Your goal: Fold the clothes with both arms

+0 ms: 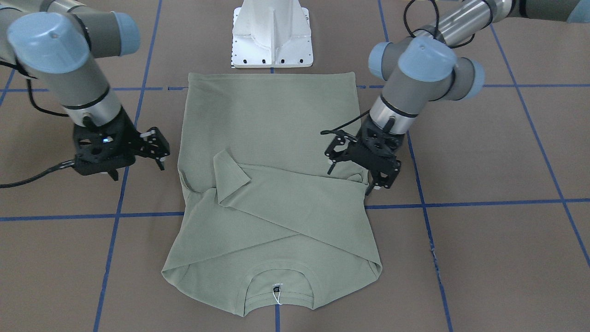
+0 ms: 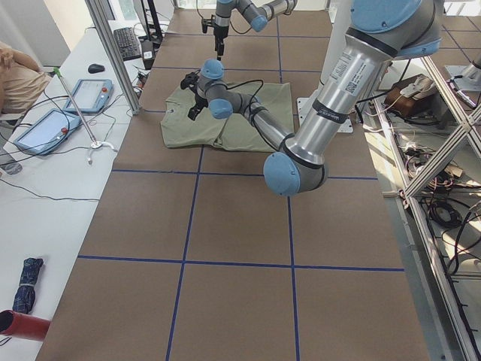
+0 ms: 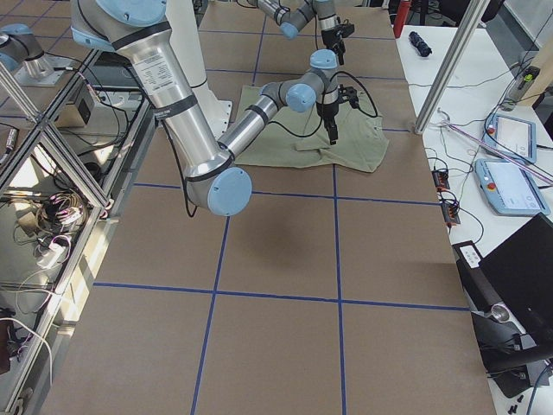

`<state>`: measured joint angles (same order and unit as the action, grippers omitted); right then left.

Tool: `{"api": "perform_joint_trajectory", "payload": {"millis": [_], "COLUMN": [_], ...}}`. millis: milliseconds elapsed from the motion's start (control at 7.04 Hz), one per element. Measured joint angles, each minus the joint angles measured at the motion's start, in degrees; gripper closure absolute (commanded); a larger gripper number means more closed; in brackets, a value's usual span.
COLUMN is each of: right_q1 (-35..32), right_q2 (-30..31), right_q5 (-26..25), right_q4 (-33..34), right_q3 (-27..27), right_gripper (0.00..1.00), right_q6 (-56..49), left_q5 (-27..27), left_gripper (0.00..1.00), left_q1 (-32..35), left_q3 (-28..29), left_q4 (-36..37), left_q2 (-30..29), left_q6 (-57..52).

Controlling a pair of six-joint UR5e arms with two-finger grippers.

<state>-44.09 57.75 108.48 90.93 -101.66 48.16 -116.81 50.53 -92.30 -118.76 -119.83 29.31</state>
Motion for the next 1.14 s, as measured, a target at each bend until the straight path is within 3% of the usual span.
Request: {"api": "perform_joint_trajectory", "payload": {"millis": [284,568,853,1137], "right_q1": [7.42,11.97,14.82,16.28], "right_q2": [-7.11,-12.72,-17.27,-18.31], "right_q5": [-9.42,-15.84,-19.56,-21.84], "right_q4": [0.26,0.29,0.30,1.10], "right_q3": [7.24,15.31,22.44,25.07], "right_gripper": [0.17,0.23,0.29,0.36], "right_q6": [6.36,9.08,11.22,11.11], "left_q5": [-7.21,-8.17,-8.17,-8.15], "left_gripper": [0.00,0.00,0.00,0.00], "left_q1": [5.84,6.77,6.83,6.76], "left_q3": [-0.69,-0.83,-0.86,-0.86], "left_q4": [-0.66,-0.98,-1.03,-1.04], "left_q2": [5.52,6.87,7.03,7.01], "left_q6": [-8.46,-9.56,-9.39,-9.21]}}
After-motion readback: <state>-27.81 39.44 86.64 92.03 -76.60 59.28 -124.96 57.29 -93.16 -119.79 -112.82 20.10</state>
